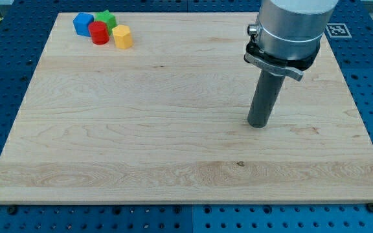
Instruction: Move your arm top right
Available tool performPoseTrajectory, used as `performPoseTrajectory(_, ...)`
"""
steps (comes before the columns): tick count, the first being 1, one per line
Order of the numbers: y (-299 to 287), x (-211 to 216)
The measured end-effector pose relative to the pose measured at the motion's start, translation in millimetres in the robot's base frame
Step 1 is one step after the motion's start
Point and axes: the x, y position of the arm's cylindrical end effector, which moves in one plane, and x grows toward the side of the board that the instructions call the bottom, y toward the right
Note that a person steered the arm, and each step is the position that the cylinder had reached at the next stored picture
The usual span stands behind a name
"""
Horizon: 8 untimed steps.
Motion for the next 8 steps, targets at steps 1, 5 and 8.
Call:
performPoseTrajectory(1,0,0)
performPoseTrajectory(5,-67,-127)
performPoseTrajectory(8,-63,-232)
